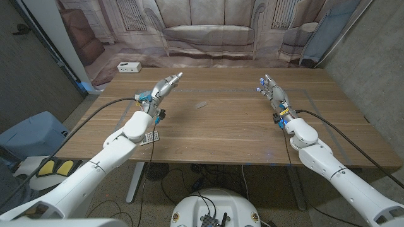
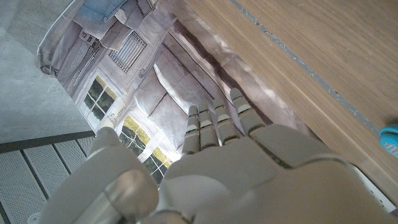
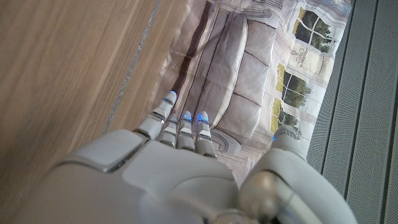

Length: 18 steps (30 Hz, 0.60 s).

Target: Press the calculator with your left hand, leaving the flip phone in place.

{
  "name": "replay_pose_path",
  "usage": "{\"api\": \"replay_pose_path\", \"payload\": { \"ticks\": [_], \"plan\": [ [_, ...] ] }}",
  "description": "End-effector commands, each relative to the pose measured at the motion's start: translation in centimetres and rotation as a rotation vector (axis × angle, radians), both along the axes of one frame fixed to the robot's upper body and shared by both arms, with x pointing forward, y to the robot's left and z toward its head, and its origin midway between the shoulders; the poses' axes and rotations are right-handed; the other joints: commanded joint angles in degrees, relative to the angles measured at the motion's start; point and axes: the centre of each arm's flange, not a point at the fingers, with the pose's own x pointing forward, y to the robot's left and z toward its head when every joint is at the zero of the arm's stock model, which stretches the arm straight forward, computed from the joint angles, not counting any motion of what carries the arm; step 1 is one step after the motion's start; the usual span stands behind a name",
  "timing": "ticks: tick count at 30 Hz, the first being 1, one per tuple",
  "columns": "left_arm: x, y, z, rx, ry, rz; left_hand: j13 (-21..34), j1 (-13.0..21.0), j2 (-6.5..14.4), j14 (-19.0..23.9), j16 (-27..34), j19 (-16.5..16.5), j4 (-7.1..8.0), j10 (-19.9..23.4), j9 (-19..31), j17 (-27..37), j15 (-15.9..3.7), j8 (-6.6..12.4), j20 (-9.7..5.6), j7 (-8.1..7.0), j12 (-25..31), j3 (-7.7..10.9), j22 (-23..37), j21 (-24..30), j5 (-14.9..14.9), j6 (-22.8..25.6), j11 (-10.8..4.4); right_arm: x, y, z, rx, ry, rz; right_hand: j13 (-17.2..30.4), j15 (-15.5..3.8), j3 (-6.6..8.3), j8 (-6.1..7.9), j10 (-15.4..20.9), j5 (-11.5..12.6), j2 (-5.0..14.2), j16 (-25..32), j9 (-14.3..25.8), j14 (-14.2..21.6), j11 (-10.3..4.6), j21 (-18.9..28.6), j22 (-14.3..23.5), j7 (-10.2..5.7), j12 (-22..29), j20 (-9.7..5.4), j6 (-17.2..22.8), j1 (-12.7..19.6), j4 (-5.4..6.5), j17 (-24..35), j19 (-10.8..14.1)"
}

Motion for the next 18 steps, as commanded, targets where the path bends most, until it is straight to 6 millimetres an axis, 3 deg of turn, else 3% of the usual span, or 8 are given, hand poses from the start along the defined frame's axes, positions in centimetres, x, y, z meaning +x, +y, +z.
{"api": "replay_pose_path", "payload": {
  "ticks": [1, 6, 13, 18],
  "plan": [
    [2.81, -0.79, -0.01, -0.102, 0.118, -0.251, 0.1, -0.6, 0.1, -0.6, -0.2, 0.1, 0.00, -0.5, 0.1, 0.2, 0.10, -0.11, -0.81, 0.36, -0.3, -0.33, 0.1, 0.1, 0.2, -1.0, 1.02, 0.27, -0.26, -0.18, -0.012, 0.016, -0.005, 0.2, 0.41, 0.01, -0.14, 0.0, 0.0, 0.18, 0.0, 0.2, -0.2, 0.01, -0.2, 0.1, 0.20, -0.1, -0.09, -0.4, 0.4, -0.17, 0.0, -0.3],
    [3.64, -0.90, -0.14, -0.190, 0.150, -0.380, 0.1, -0.9, 0.0, -1.6, -0.4, -0.6, 0.08, -1.8, 0.1, 0.2, 0.62, -0.23, -1.03, 0.56, -0.6, -0.54, 0.1, -0.1, 0.2, -2.5, 1.30, 0.15, -0.32, 0.05, -0.013, 0.013, -0.001, 0.2, 0.48, -0.04, 0.05, 0.0, 0.0, 0.16, 0.0, 0.2, -0.2, 0.09, -0.2, 0.1, 0.35, -0.1, -0.07, 0.2, 0.3, -0.15, 0.0, -0.4],
    [3.60, -1.22, -0.46, -0.185, 0.142, -0.327, 0.0, -1.2, -0.1, -2.8, -0.5, -1.6, 0.16, -3.0, 0.0, 0.2, 0.57, -0.29, -0.78, 0.19, -0.7, -0.77, 0.1, -0.3, 0.2, -4.1, 0.92, 0.35, -0.63, 0.18, -0.011, 0.015, 0.014, 0.2, 0.46, -0.09, -0.09, 0.0, 0.0, 0.14, 0.0, 0.2, -0.3, 0.00, -0.2, 0.1, 0.00, -0.1, -0.07, -0.1, 0.3, -0.14, 0.0, -0.4],
    [3.68, -1.48, -0.87, -0.185, 0.139, -0.326, 0.0, -1.3, -0.1, -3.1, -0.4, -2.2, 0.20, -3.2, 0.0, 0.2, 0.61, -0.20, -1.79, 0.30, -0.6, -0.86, 0.1, -0.4, 0.3, -4.5, 0.75, 0.44, -1.02, 0.27, -0.015, 0.019, 0.016, 0.2, 0.49, -0.09, -0.23, -0.1, 0.0, 0.19, 0.0, 0.2, -0.2, -0.10, -0.2, 0.1, -0.03, -0.2, -0.02, -0.4, 0.3, -0.13, 0.0, -0.4]
  ]
}}
